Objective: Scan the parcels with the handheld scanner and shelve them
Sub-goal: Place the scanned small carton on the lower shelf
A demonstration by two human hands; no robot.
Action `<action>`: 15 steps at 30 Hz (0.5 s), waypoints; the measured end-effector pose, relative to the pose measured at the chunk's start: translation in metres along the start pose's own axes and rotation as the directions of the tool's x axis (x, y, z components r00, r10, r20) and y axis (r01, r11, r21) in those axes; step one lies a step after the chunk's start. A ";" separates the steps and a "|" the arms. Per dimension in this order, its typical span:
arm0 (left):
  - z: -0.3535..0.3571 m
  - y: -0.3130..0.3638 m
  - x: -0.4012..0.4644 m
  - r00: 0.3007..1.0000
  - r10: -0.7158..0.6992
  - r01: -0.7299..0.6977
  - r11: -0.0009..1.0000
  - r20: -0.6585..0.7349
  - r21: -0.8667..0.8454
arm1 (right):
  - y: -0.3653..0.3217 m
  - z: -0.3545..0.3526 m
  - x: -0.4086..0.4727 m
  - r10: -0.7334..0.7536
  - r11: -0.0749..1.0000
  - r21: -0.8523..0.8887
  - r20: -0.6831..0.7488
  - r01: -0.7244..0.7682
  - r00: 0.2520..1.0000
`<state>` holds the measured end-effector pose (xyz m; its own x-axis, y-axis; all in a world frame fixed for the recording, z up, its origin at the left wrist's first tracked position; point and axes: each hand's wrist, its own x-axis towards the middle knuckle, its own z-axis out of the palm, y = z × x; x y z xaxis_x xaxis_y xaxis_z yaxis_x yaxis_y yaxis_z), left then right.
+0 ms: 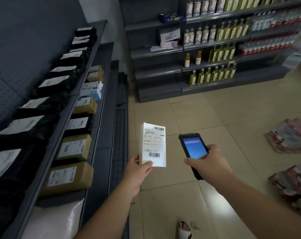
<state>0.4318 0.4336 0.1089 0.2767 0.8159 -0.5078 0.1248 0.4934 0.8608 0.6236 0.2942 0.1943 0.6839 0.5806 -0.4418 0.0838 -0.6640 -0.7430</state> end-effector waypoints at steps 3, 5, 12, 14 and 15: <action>0.021 0.028 0.039 1.000 0.008 -0.009 0.999 -0.025 -0.033 | -0.035 -0.007 0.053 -0.013 1.000 -0.015 0.017 0.014 1.000; 0.029 0.043 0.063 0.999 0.004 -0.006 0.999 -0.046 -0.042 | -0.058 -0.007 0.084 -0.019 1.000 -0.017 0.028 0.019 0.999; 0.041 0.096 0.181 0.997 -0.018 0.014 0.998 -0.080 -0.058 | -0.134 0.017 0.194 -0.039 0.999 -0.019 0.048 0.040 0.998; 0.041 0.116 0.223 0.998 -0.009 0.005 0.998 -0.069 -0.067 | -0.158 0.029 0.229 -0.042 0.999 -0.022 0.041 0.043 0.998; 0.041 0.128 0.244 0.998 -0.005 0.000 0.997 -0.060 -0.072 | -0.171 0.034 0.247 -0.044 0.999 -0.021 0.039 0.045 0.998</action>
<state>0.5544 0.6839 0.0963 0.2188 0.8300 -0.5131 0.0557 0.5143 0.8558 0.7532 0.5674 0.1952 0.6506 0.6275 -0.4278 0.1301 -0.6470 -0.7513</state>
